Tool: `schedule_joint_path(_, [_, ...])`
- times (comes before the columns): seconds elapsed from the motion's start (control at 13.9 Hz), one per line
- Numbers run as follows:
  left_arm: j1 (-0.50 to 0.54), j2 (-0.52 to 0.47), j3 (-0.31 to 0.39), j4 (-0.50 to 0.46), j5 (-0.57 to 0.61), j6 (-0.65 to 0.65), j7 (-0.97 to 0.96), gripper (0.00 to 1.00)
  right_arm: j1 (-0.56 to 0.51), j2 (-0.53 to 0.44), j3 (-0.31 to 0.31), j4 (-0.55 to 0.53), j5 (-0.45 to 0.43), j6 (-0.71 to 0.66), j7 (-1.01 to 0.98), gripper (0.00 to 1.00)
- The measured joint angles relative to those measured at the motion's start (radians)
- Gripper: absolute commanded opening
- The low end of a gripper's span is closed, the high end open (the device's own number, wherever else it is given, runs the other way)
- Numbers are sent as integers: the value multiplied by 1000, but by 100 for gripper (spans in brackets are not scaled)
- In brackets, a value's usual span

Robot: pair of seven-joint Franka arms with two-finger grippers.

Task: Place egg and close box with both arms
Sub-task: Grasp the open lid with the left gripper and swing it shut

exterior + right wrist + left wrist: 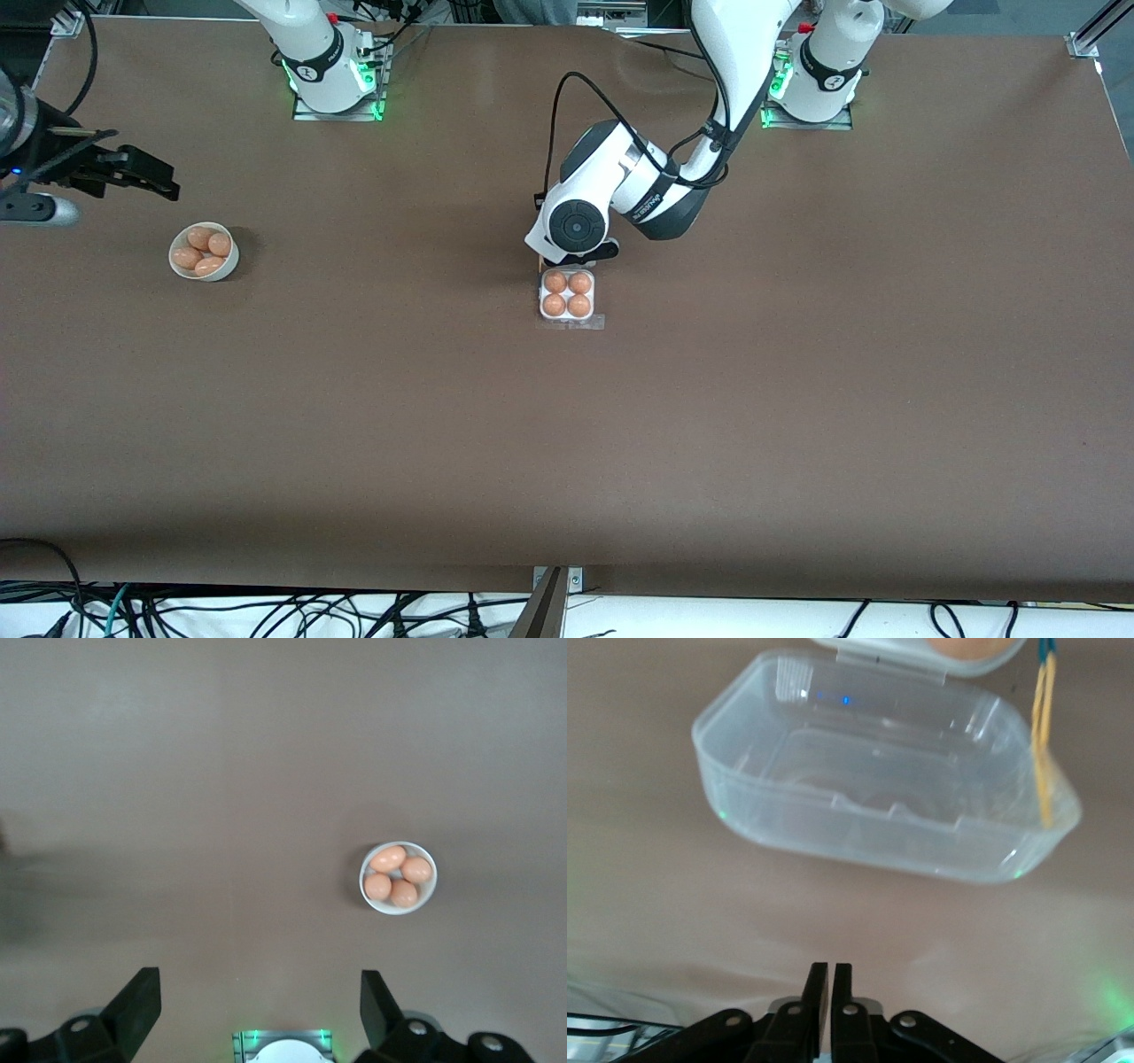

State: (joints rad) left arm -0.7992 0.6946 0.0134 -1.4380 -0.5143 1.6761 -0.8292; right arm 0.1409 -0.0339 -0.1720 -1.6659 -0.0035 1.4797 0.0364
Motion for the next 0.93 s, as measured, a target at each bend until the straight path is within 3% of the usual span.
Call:
schedule_joint_path(0.22, [-1, 1, 0, 1, 0, 27, -22, 6, -14, -19, -41, 1, 0, -50, -7, 100])
schedule_joint_path(0.93, [-15, 5, 3, 3, 32, 163, -26, 6, -38, -20, -47, 12, 0, -48, -6, 100])
